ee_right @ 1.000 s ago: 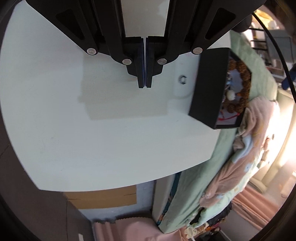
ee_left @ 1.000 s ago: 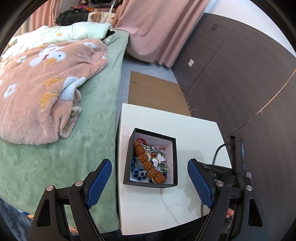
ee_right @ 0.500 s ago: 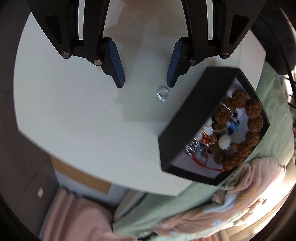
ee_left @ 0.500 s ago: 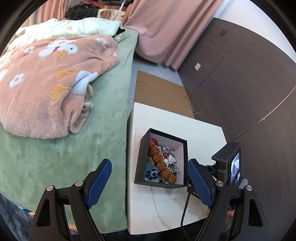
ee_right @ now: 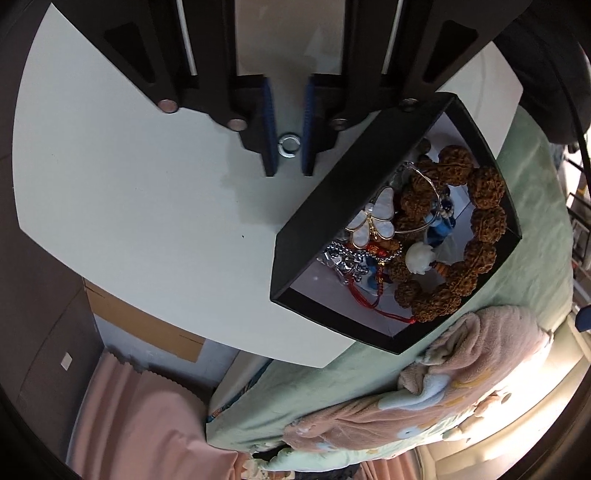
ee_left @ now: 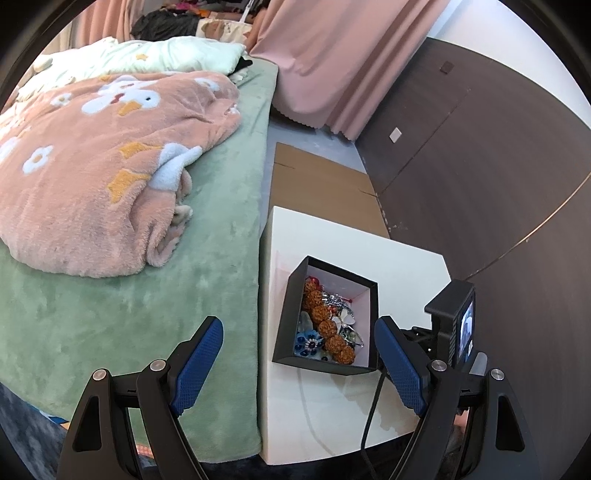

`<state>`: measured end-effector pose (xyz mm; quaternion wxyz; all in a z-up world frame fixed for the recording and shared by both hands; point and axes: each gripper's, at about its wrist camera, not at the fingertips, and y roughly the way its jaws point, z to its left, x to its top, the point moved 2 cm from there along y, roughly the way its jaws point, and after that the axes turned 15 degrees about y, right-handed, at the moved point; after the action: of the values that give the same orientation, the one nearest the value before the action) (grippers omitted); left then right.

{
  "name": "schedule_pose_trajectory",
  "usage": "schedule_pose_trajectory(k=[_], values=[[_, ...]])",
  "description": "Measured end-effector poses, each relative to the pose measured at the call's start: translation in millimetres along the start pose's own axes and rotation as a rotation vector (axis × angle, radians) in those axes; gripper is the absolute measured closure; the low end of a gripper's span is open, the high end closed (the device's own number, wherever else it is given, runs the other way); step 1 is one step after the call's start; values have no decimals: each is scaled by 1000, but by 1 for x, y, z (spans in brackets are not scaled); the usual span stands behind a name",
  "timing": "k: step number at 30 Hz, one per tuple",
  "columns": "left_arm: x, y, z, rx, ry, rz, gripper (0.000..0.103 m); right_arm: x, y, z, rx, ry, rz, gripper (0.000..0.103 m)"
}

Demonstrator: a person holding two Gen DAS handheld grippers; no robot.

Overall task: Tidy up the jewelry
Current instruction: 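Grasp the small silver ring with the right gripper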

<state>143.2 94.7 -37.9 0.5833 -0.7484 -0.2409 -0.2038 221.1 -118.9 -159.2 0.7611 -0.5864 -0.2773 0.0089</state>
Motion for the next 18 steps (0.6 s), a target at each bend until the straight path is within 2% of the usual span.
schedule_pose_trajectory(k=[3, 5, 15, 18], values=[[-1, -3, 0, 2, 1, -4, 18, 1, -2, -9, 19, 42, 17, 93], [-2, -4, 0, 2, -1, -6, 18, 1, -5, -18, 30, 90, 25, 101], [-4, 2, -5, -3, 9, 10, 18, 8, -50, -56, 224, 285, -58, 101], [-3, 4, -6, -2, 9, 11, 18, 9, -48, -56, 248, 300, -35, 101]])
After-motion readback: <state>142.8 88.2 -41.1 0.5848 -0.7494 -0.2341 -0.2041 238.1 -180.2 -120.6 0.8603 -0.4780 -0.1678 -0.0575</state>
